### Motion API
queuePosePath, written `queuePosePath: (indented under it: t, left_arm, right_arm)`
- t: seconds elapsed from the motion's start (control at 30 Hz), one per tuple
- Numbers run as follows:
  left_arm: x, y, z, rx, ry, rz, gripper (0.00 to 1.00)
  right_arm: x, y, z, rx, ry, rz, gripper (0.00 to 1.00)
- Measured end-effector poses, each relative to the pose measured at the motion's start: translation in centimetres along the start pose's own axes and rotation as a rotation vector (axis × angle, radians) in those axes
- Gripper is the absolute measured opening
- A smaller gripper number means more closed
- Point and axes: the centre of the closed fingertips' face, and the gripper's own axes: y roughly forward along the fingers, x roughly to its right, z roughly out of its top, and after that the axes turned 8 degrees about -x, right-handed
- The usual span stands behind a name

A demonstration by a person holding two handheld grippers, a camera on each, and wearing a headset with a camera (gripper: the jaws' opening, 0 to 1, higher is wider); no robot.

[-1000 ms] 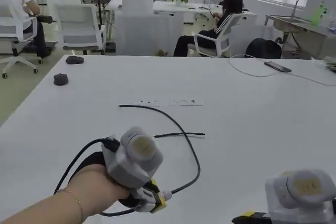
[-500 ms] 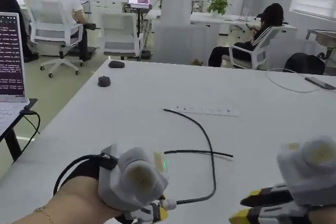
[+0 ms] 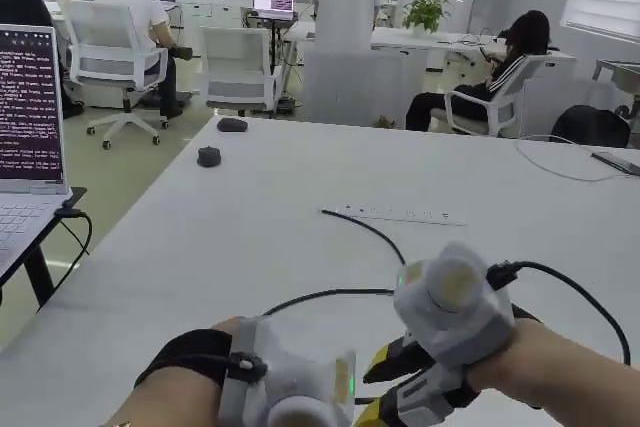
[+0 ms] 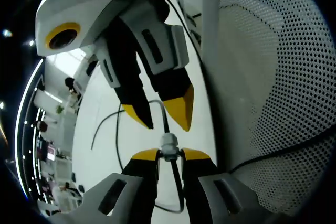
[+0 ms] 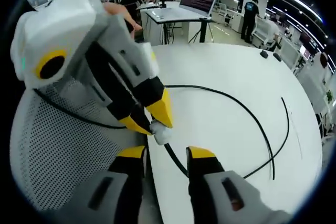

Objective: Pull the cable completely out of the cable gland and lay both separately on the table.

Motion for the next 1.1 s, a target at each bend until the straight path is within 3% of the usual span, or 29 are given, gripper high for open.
queuePosePath:
  t: [0.3,0.43,0.53,0.67,0.87,0.97,1.03,1.1]
  left_arm:
    - [-0.1,-0.2,0.9,0.039,0.039,0.02,0.17]
    - [0.0,-0.1,0.8,0.036,0.035,0.014,0.17]
    - [0.2,0.0,0.7,0.037,0.011,-0.01,0.16]
    - [0.7,0.3,0.8,0.074,-0.11,-0.101,0.16]
    - [1.0,0.7,0.7,0.096,-0.189,-0.194,0.16]
    - [1.4,1.0,1.0,0.124,-0.289,-0.272,0.16]
    - [1.8,1.3,1.1,0.147,-0.401,-0.354,0.16]
    - [1.9,1.4,1.0,0.159,-0.431,-0.386,0.16]
  right_arm:
    - [-0.7,1.1,0.2,-0.046,-0.091,0.098,0.17]
    - [-1.1,1.3,0.1,-0.054,-0.12,0.114,0.13]
    - [-1.2,1.4,-0.1,-0.052,-0.119,0.093,0.12]
    - [-1.5,1.7,-0.4,-0.04,-0.125,0.055,0.12]
    - [-1.6,1.9,-0.7,-0.026,-0.149,-0.031,0.11]
    - [-1.6,2.0,-1.1,-0.048,-0.193,-0.08,0.11]
    - [-1.7,2.1,-1.3,-0.067,-0.245,-0.11,0.1]
    - [-1.9,2.3,-1.4,-0.071,-0.256,-0.123,0.1]
